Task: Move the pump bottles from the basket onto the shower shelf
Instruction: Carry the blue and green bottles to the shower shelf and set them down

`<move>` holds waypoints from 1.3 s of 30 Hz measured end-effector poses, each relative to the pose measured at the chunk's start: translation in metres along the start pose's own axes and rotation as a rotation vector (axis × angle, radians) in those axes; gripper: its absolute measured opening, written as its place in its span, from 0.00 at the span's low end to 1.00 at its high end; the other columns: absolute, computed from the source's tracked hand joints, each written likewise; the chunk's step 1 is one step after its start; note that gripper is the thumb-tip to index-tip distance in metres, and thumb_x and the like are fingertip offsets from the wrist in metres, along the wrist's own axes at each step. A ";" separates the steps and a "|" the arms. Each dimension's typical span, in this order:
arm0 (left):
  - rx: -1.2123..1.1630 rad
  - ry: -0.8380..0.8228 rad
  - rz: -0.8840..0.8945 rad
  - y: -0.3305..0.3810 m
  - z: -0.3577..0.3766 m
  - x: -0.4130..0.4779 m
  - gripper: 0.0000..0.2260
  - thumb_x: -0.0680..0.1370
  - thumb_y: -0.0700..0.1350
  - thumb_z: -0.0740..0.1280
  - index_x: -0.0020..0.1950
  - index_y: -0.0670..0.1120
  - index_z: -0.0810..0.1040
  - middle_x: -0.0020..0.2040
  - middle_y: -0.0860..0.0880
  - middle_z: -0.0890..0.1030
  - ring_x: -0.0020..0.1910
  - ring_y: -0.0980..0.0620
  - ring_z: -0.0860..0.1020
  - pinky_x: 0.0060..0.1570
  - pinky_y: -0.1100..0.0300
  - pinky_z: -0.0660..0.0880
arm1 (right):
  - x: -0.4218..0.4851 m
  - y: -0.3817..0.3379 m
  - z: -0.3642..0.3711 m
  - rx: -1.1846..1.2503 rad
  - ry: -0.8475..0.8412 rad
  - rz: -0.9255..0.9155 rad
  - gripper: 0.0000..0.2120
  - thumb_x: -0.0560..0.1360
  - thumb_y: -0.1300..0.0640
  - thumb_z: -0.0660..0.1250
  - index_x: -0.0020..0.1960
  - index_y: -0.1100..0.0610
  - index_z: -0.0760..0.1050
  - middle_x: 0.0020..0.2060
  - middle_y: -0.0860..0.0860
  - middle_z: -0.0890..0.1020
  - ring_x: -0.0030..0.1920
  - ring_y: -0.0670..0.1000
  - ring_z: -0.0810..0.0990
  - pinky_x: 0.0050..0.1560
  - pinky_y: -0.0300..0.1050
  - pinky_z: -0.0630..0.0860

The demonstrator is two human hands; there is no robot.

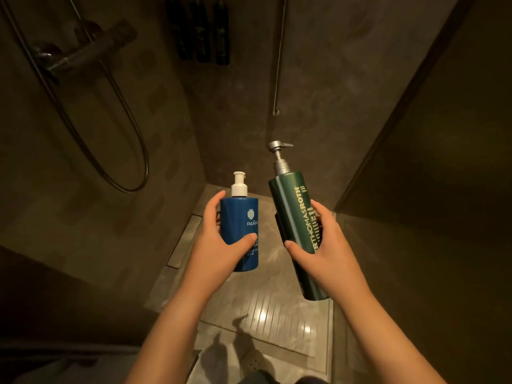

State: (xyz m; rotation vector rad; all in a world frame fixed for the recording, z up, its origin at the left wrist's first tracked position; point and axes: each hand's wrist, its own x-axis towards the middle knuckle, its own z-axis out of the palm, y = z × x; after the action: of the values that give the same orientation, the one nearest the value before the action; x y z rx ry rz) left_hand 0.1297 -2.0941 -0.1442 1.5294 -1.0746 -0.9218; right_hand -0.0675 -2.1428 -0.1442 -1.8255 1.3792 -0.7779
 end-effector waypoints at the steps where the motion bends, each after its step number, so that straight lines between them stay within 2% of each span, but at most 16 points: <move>1: 0.004 0.012 0.007 0.001 -0.004 0.007 0.38 0.69 0.46 0.75 0.68 0.70 0.57 0.56 0.71 0.67 0.49 0.80 0.69 0.35 0.79 0.70 | 0.008 -0.003 0.003 0.000 -0.012 -0.015 0.38 0.67 0.46 0.72 0.69 0.35 0.55 0.59 0.35 0.67 0.54 0.25 0.66 0.41 0.23 0.66; 4: -0.008 0.038 0.021 0.003 -0.014 0.021 0.38 0.69 0.47 0.75 0.68 0.70 0.57 0.55 0.72 0.67 0.49 0.81 0.68 0.35 0.80 0.69 | 0.028 -0.011 0.010 0.010 -0.054 -0.040 0.38 0.67 0.46 0.72 0.69 0.35 0.54 0.60 0.35 0.67 0.55 0.29 0.68 0.45 0.26 0.66; 10: -0.019 0.170 0.002 0.005 -0.034 0.038 0.39 0.68 0.48 0.75 0.68 0.71 0.56 0.56 0.73 0.66 0.51 0.81 0.67 0.36 0.77 0.70 | 0.073 -0.022 0.026 0.008 -0.173 -0.105 0.39 0.67 0.47 0.73 0.71 0.37 0.53 0.61 0.37 0.67 0.54 0.34 0.71 0.46 0.28 0.67; 13: -0.006 0.256 -0.019 0.006 -0.042 0.049 0.39 0.68 0.47 0.76 0.68 0.71 0.56 0.56 0.73 0.66 0.51 0.81 0.67 0.36 0.80 0.69 | 0.102 -0.026 0.038 0.023 -0.240 -0.142 0.40 0.67 0.47 0.73 0.72 0.39 0.53 0.64 0.39 0.67 0.56 0.37 0.69 0.51 0.34 0.68; 16: 0.025 0.352 -0.032 0.008 -0.046 0.064 0.39 0.68 0.46 0.75 0.69 0.69 0.56 0.56 0.73 0.66 0.52 0.81 0.67 0.38 0.81 0.67 | 0.138 -0.027 0.050 0.062 -0.320 -0.190 0.40 0.68 0.47 0.73 0.72 0.40 0.54 0.65 0.41 0.67 0.58 0.40 0.69 0.53 0.36 0.67; 22: 0.015 0.565 -0.044 0.023 -0.037 0.115 0.39 0.68 0.44 0.75 0.69 0.67 0.57 0.56 0.72 0.66 0.52 0.80 0.68 0.39 0.80 0.68 | 0.219 -0.032 0.057 0.107 -0.447 -0.304 0.39 0.67 0.47 0.73 0.71 0.38 0.55 0.64 0.39 0.67 0.58 0.39 0.69 0.49 0.31 0.66; 26: 0.003 0.637 -0.008 0.040 -0.014 0.162 0.40 0.69 0.42 0.75 0.70 0.65 0.58 0.58 0.72 0.66 0.54 0.79 0.68 0.42 0.81 0.67 | 0.282 -0.036 0.042 0.133 -0.484 -0.345 0.39 0.67 0.47 0.73 0.71 0.38 0.55 0.65 0.40 0.68 0.57 0.38 0.71 0.48 0.29 0.66; 33: -0.002 0.761 -0.030 0.045 -0.005 0.200 0.39 0.69 0.43 0.75 0.69 0.68 0.57 0.60 0.71 0.67 0.56 0.77 0.68 0.45 0.79 0.68 | 0.350 -0.034 0.051 0.115 -0.567 -0.388 0.39 0.68 0.49 0.73 0.71 0.39 0.55 0.66 0.43 0.69 0.58 0.42 0.72 0.52 0.39 0.70; 39: -0.008 0.911 -0.110 0.032 -0.031 0.186 0.40 0.69 0.42 0.75 0.70 0.66 0.57 0.61 0.69 0.67 0.57 0.76 0.68 0.45 0.79 0.69 | 0.352 -0.054 0.099 0.125 -0.753 -0.461 0.39 0.67 0.48 0.73 0.70 0.37 0.55 0.65 0.42 0.69 0.59 0.43 0.72 0.56 0.43 0.72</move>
State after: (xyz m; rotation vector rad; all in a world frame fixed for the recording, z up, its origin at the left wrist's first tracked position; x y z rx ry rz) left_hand 0.2105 -2.2645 -0.1132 1.7353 -0.3256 -0.2113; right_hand 0.1296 -2.4557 -0.1394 -2.0517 0.4293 -0.3053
